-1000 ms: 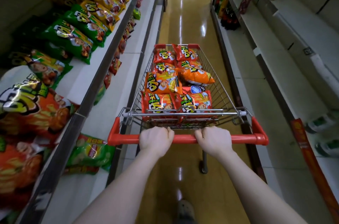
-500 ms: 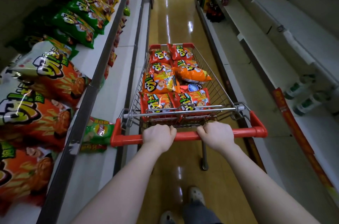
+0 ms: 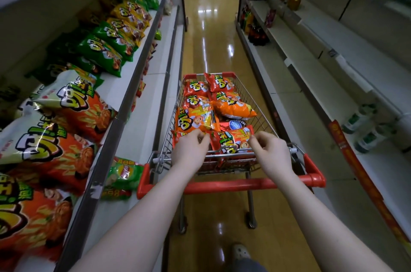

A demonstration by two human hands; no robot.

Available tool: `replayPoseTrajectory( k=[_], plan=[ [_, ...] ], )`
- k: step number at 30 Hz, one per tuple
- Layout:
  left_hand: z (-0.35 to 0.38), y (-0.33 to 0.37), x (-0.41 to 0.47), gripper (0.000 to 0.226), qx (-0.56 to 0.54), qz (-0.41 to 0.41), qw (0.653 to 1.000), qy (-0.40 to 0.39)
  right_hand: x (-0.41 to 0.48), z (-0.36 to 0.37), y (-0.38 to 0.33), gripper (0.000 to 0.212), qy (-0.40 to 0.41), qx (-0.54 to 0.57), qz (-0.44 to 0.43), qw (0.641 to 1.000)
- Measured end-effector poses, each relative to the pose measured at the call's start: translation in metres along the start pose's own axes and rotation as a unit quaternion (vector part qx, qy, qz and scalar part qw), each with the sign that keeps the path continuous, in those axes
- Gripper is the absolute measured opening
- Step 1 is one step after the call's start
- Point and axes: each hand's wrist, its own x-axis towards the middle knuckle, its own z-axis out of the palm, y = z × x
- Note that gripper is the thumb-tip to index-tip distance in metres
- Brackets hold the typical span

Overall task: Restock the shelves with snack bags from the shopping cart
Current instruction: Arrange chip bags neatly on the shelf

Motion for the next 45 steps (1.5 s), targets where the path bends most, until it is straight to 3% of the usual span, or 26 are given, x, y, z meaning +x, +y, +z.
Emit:
replayPoseTrajectory(
  k=[4,14,19,23,26,30,34,42,45],
  plan=[
    [0.003,0.017,0.030,0.024,-0.081,0.001,0.997,0.015,0.042,-0.007,-0.006,0.021,-0.002,0.040,0.004,0.999],
    [0.045,0.030,0.157,0.010,-0.254,-0.121,0.959,0.026,0.196,0.017,0.043,0.013,-0.086,0.084,0.065,0.991],
    [0.075,0.019,0.205,0.007,-0.292,-0.209,0.933,0.034,0.259,0.052,0.071,0.012,-0.120,0.070,0.083,0.987],
    [0.104,-0.001,0.220,0.026,-0.250,-0.317,0.913,0.063,0.292,0.088,0.092,0.031,-0.148,0.048,0.083,0.984],
    [0.123,-0.021,0.228,0.042,-0.274,-0.421,0.862,0.063,0.307,0.112,0.106,0.039,-0.176,0.040,0.093,0.979],
    [0.140,-0.038,0.238,0.081,-0.330,-0.539,0.771,0.080,0.314,0.132,0.117,0.050,-0.226,0.002,0.072,0.972],
    [0.149,-0.045,0.248,0.062,-0.399,-0.580,0.700,0.124,0.313,0.141,0.126,0.050,-0.242,-0.051,0.041,0.968],
    [0.152,-0.037,0.254,0.030,-0.458,-0.569,0.661,0.171,0.307,0.139,0.132,0.035,-0.191,-0.032,0.023,0.981],
    [0.148,-0.031,0.253,0.046,-0.476,-0.551,0.661,0.183,0.305,0.135,0.128,0.031,-0.148,-0.007,0.031,0.988]
  ],
)
